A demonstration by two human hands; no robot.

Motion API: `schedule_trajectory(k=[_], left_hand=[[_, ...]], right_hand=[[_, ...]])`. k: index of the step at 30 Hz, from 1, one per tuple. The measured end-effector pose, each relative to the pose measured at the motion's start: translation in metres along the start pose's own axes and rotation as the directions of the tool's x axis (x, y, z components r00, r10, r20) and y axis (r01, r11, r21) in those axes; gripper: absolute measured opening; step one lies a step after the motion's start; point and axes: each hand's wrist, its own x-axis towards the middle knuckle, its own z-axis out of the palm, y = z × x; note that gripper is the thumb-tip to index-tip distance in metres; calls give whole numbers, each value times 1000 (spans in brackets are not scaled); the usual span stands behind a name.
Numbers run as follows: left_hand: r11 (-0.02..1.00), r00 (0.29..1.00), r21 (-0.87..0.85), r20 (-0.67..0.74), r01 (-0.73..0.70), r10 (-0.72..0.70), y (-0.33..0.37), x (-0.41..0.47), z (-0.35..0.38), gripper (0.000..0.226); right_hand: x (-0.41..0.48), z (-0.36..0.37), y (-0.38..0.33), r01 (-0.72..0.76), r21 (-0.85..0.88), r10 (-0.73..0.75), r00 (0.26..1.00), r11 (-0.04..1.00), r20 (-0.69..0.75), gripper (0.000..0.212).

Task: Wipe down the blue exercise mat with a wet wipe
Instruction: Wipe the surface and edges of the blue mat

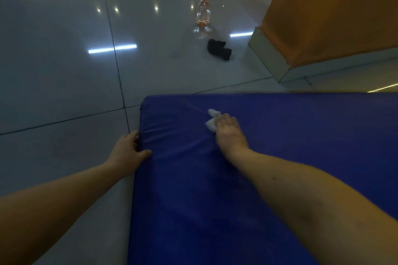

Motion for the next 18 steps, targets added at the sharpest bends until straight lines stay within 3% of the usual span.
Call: schedule_trajectory(k=[4,8,11,14,16,18], left_hand=[[994,998,109,47,33,-38,2,-8,5,84],[982,997,183,52,48,-58,9,-2,6,77],[973,997,226,52,40,-53,7,1,8,80],[969,997,244,59,24,-40,2,3,7,88],[969,997,247,74,10,-29,-1,4,6,92],[969,997,248,80,4,-24,-2,5,5,93]], right_hand=[[-10,-5,49,-262,-48,263,965,964,21,67],[-15,3,5,-176,272,190,981,946,-25,64],[-20,17,-67,-25,326,62,993,945,-104,58],[-36,29,-144,278,294,-232,956,915,-180,57],[-44,20,-157,400,166,-399,916,901,-41,59],[-40,7,-142,474,63,-472,881,878,-39,58]])
